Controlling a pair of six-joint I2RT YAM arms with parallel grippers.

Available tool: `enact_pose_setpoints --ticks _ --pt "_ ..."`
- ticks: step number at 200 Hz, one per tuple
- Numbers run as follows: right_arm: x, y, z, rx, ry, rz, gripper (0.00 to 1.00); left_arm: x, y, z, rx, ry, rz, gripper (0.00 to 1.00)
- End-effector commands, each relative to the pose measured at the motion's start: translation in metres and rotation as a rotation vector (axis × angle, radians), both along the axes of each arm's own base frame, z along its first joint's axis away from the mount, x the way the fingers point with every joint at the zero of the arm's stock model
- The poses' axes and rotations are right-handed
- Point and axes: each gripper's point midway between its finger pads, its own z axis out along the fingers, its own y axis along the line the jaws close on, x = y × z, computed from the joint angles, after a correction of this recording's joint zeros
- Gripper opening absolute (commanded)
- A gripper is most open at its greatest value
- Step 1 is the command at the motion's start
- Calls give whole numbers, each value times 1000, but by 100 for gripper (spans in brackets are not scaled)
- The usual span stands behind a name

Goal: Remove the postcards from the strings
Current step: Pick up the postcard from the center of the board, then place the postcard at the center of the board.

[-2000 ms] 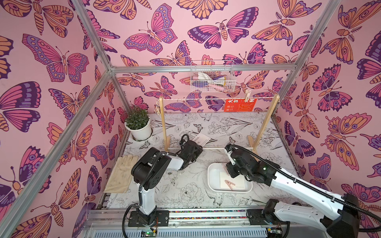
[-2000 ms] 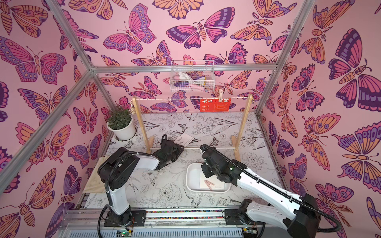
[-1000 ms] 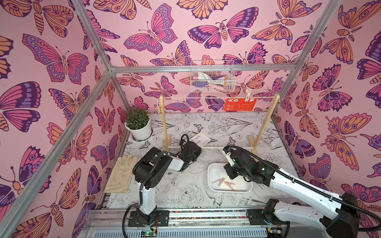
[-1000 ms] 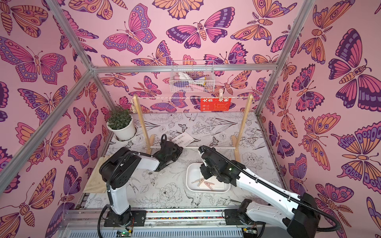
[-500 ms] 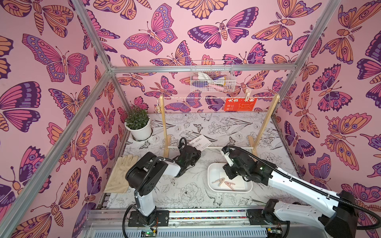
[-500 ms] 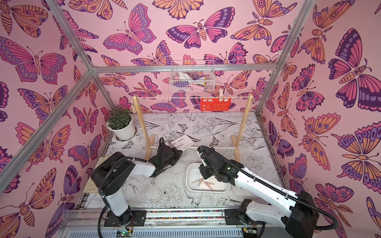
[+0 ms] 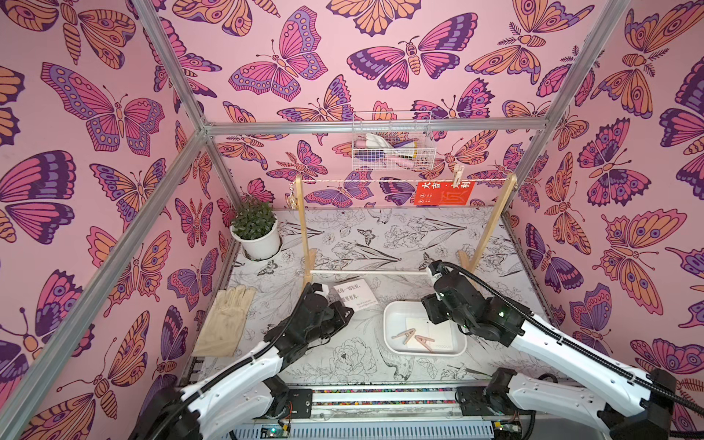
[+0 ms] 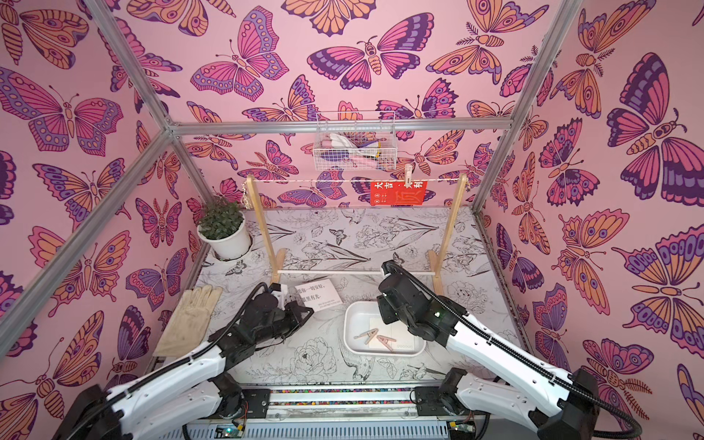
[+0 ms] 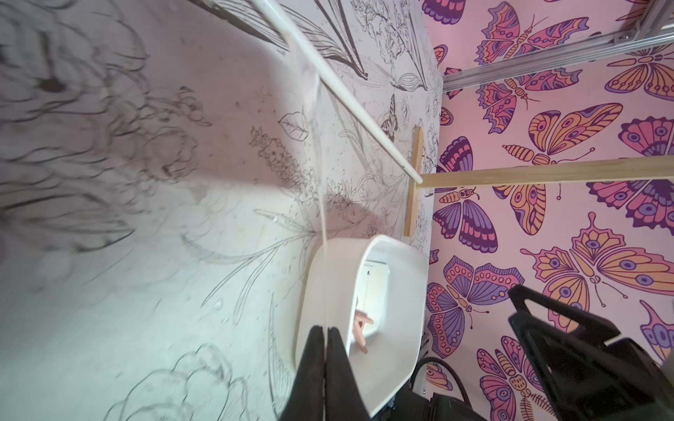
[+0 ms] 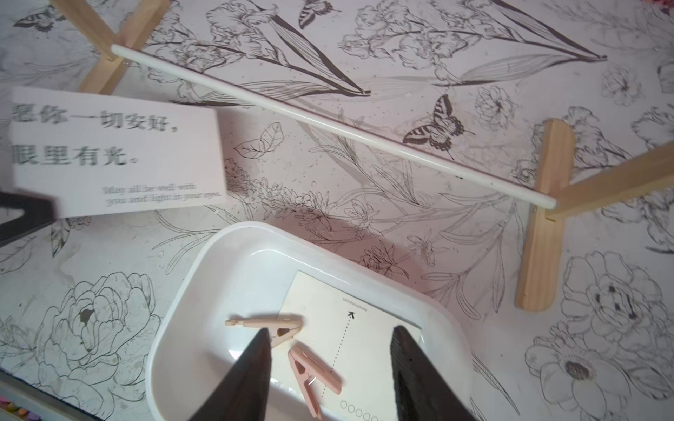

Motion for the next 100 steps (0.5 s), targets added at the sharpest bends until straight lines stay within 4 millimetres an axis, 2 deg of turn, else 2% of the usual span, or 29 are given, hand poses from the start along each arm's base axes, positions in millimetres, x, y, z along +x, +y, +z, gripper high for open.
enact_pose_setpoints --ticks 1,3,5,8,27,61,66,75,90,100 --pt "-11 -31 -5 -37 63 -160 57 -38 44 -46 202 145 25 0" --pt "-12 -31 -5 -36 68 -164 58 -38 45 -45 200 141 29 0" --pt "-13 -32 -7 -38 75 -168 58 -43 50 -56 218 160 31 0" --pt "-15 -33 -9 -38 85 -172 59 -45 52 -60 224 166 36 0" --pt "-23 -35 -22 -24 134 -190 62 -49 57 -72 231 183 48 1" --pt "-25 -27 -33 21 159 -190 63 -47 54 -82 259 194 18 2" --pt "-25 -27 -34 22 162 -189 63 -47 53 -82 267 192 9 6" --pt "-25 -26 -35 14 166 -187 64 -46 54 -81 280 193 6 20" --pt "-24 -25 -35 2 168 -181 68 -46 57 -78 290 188 9 50" --pt "-23 -25 -34 -2 168 -175 70 -45 60 -75 297 175 15 64"
